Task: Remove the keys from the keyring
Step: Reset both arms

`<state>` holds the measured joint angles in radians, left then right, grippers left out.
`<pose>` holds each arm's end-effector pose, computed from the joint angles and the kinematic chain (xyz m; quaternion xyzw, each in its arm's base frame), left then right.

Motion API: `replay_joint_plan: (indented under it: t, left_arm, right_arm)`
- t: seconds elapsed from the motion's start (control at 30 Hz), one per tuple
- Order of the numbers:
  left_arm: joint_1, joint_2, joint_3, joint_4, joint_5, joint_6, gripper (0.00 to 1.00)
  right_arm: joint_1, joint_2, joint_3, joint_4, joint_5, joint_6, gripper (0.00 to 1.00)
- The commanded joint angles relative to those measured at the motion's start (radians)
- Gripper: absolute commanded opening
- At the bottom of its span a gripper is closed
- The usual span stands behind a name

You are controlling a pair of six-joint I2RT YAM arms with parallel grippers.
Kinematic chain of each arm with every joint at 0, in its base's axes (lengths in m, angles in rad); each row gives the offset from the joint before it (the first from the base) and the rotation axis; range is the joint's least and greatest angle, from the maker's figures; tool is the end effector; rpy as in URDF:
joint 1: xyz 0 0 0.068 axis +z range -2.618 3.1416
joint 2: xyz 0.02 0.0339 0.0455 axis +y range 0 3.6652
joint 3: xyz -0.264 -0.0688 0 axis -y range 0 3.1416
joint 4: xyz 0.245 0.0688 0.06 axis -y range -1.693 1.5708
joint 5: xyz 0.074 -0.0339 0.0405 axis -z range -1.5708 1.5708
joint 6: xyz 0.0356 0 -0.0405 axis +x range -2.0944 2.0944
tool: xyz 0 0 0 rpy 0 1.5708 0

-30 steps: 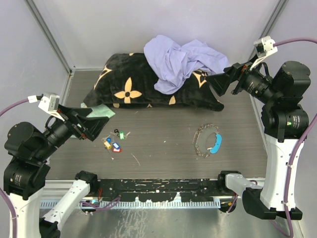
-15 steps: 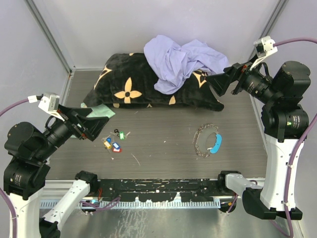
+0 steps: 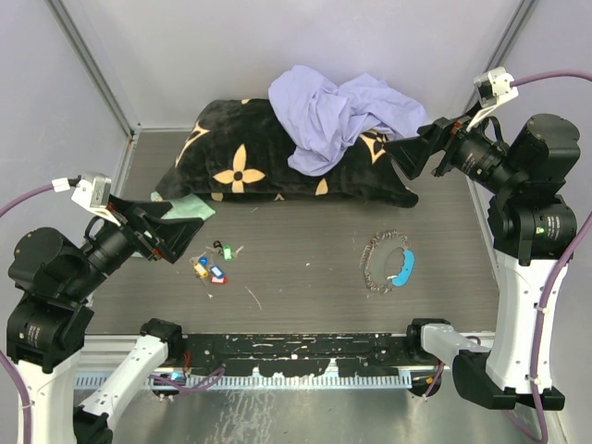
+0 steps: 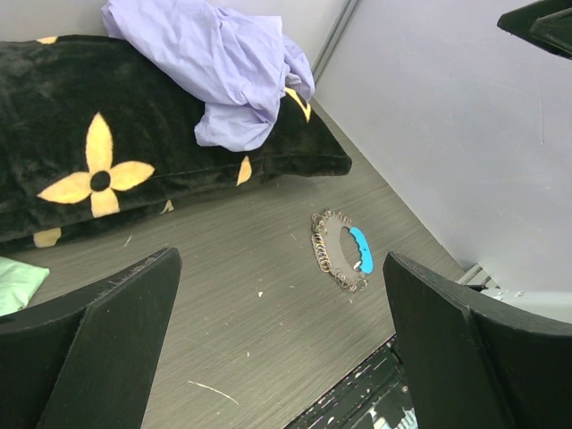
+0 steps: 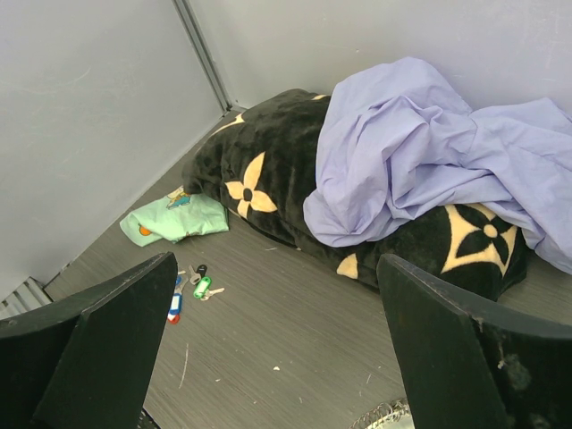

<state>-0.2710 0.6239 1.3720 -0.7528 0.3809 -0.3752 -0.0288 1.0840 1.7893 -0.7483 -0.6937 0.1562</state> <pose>0.0461 -0.0266 0.4779 0.0971 0.7020 -0.3472 0.6142 0.1460 0.0186 0.5470 -0.1714 0.6980 0.2864 0.6336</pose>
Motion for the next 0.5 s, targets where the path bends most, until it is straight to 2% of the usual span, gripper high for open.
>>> replay_joint_plan:
  t: [0.0, 0.47]
  left_arm:
    - [-0.003, -0.004, 0.023, 0.041, 0.011, 0.016, 0.98]
    - [-0.003, -0.004, 0.029, 0.035, 0.01, 0.016, 0.98]
  right_arm:
    - [-0.005, -0.021, 0.014, 0.053, -0.006, -0.008, 1.0]
    - [-0.005, -0.023, 0.017, 0.052, -0.007, -0.009, 1.0]
